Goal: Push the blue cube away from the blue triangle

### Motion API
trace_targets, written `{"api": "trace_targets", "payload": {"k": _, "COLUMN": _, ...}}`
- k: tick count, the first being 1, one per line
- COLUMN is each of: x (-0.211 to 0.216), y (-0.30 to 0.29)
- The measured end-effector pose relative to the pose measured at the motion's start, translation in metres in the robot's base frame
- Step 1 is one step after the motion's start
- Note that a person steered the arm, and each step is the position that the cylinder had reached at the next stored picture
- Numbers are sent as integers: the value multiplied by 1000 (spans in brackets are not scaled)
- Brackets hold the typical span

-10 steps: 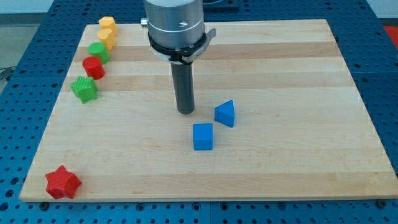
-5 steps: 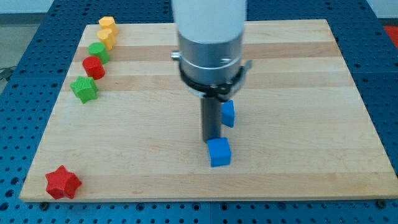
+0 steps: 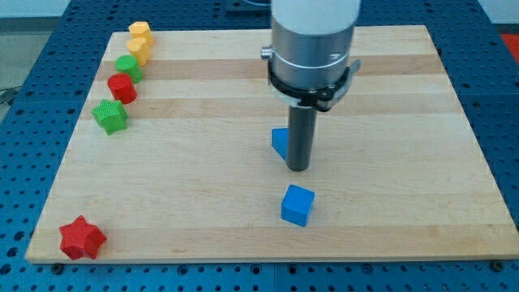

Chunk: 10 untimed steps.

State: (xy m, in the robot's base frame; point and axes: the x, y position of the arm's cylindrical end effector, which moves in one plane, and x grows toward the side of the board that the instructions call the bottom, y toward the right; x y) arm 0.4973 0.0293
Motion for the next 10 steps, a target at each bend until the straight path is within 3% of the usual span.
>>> {"api": "trace_targets", "payload": {"k": 2, "x": 51, "y": -29}}
{"api": "trace_targets", "payload": {"k": 4, "x": 62, "y": -29}}
{"api": "trace_targets", "payload": {"k": 8, "x": 91, "y": 54}}
{"api": "trace_targets", "payload": {"k": 9, "x": 91, "y": 31}}
{"api": "trace_targets", "payload": {"k": 10, "x": 122, "y": 22}}
